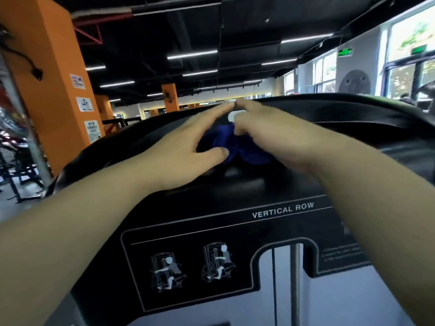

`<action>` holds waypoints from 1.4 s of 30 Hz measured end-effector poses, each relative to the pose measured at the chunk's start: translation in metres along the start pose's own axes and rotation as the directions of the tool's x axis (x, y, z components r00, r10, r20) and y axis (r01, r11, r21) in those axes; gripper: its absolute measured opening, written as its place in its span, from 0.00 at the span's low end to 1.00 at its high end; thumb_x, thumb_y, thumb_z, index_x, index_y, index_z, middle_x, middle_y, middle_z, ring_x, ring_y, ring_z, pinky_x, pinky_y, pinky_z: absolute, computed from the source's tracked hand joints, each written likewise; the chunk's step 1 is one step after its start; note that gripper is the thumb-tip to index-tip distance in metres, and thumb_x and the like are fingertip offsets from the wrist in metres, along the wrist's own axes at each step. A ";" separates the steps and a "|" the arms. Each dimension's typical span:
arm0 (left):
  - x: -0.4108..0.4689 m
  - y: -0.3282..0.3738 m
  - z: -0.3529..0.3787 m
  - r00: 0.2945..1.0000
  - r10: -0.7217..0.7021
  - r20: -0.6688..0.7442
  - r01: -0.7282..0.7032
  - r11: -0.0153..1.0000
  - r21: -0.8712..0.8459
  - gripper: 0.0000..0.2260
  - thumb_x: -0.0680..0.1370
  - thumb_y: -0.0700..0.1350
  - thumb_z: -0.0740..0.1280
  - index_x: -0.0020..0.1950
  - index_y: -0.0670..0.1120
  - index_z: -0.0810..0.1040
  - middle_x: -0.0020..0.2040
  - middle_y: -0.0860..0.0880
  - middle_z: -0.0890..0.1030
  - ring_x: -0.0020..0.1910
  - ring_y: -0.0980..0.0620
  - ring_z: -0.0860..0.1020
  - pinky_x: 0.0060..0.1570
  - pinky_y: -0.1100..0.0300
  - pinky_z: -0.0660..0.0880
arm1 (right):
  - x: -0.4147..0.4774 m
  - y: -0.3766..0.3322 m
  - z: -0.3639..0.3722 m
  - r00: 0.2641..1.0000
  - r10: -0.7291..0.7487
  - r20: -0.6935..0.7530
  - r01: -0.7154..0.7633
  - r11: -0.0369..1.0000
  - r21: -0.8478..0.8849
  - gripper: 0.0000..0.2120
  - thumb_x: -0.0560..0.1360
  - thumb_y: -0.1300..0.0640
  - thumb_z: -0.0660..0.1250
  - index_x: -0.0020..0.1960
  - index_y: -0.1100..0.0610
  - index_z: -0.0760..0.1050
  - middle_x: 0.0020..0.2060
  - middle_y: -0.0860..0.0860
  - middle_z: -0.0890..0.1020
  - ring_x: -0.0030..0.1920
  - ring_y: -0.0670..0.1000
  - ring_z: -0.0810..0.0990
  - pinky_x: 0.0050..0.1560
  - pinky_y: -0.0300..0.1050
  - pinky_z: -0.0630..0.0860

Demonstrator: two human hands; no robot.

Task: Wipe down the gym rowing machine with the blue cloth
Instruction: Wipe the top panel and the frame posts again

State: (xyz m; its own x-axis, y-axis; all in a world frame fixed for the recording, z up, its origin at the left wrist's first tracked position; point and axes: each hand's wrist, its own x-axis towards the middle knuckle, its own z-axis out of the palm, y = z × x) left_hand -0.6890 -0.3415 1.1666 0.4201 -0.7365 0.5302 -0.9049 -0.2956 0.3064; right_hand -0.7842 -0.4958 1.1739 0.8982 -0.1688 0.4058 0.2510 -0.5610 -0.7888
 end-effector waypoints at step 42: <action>-0.001 0.042 0.058 0.715 -0.223 -0.663 0.623 0.633 0.460 0.12 0.81 0.55 0.60 0.61 0.56 0.78 0.55 0.45 0.78 0.52 0.42 0.74 0.51 0.51 0.71 | -0.048 0.129 -0.149 0.827 -0.540 -0.157 0.315 0.677 -0.665 0.09 0.76 0.58 0.61 0.49 0.53 0.80 0.41 0.45 0.75 0.45 0.50 0.77 0.45 0.44 0.74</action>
State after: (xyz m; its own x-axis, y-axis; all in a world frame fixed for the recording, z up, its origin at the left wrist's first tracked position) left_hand -0.7309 -0.3885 1.1330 0.5476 -0.0577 0.8348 -0.3426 -0.9257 0.1607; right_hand -0.8491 -0.6801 1.1214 0.5508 0.0357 0.8339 0.2127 -0.9721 -0.0988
